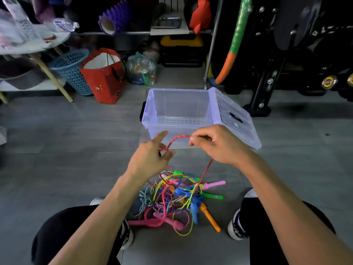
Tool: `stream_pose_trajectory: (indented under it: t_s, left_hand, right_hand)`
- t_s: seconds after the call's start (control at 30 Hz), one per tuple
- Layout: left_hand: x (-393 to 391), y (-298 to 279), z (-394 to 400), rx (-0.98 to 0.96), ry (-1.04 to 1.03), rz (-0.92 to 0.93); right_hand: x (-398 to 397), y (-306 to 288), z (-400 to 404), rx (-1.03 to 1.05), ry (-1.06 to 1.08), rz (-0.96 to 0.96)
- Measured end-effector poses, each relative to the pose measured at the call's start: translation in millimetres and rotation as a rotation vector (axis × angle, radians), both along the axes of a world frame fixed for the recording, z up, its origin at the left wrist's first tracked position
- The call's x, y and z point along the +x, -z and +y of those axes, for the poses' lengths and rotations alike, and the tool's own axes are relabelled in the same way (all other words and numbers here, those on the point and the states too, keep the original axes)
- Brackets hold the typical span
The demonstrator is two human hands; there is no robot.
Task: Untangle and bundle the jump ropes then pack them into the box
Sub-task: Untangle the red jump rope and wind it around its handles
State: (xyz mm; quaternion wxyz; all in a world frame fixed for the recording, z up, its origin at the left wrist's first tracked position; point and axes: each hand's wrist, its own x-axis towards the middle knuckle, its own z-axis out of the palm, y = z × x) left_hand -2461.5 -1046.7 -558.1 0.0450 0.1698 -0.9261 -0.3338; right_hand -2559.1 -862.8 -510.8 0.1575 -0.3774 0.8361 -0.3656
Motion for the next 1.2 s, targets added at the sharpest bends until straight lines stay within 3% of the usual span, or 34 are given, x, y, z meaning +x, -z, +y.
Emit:
stream_pose_trajectory:
  t_s: [0.13,0.2,0.3,0.47,0.53,0.63,0.7,0.8,0.97,1.07,1.2]
  left_hand:
    - [11.9,-14.5,12.2,0.028,0.229,0.35]
    - [11.3,-16.6,11.5,-0.012,0.188,0.458]
    - [14.1,-22.5,10.7,0.095,0.06,0.526]
    - [13.9,-29.2,-13.3,0.435,-0.249,0.458]
    - [12.6,-26.4,-26.1,0.505,-0.239,0.269]
    - [15.0,-17.6,-28.7,0.324,-0.135,0.009]
    - [18.0,-17.1,-23.3,0.113,-0.068,-0.019]
    - [17.3,-21.3,-18.5,0.048,0.007,0.067]
    - [18.8,-31.8,1.2,0.214,0.175,0.287]
    - [14.3,-31.9,5.6,0.316,0.043,0.41]
    - [11.3,-36.7,-16.7,0.736,-0.205,0.535]
  right_hand:
    - [10.9,-14.6,-15.1,0.123,-0.077,0.064]
    - [14.2,-18.3,-17.0,0.093,-0.063,0.086]
    - [25.8,-17.0,-15.4,-0.007,-0.011,0.02]
    - [28.5,27.2,14.8,-0.072,0.113,-0.26]
    - [25.6,40.5,26.1,-0.102,0.199,-0.224]
    - [22.0,33.1,25.4,-0.165,0.283,-0.109]
    - [22.2,13.3,15.2,-0.18,0.242,-0.045]
    - [24.8,-13.0,-5.4,-0.104,0.102,0.056]
    - [22.2,-23.6,-25.8,-0.041,-0.018,0.128]
    - [25.1,-22.5,-25.2,-0.087,0.01,0.093]
    - [24.2,0.6,-5.6,-0.048,0.107,-0.073]
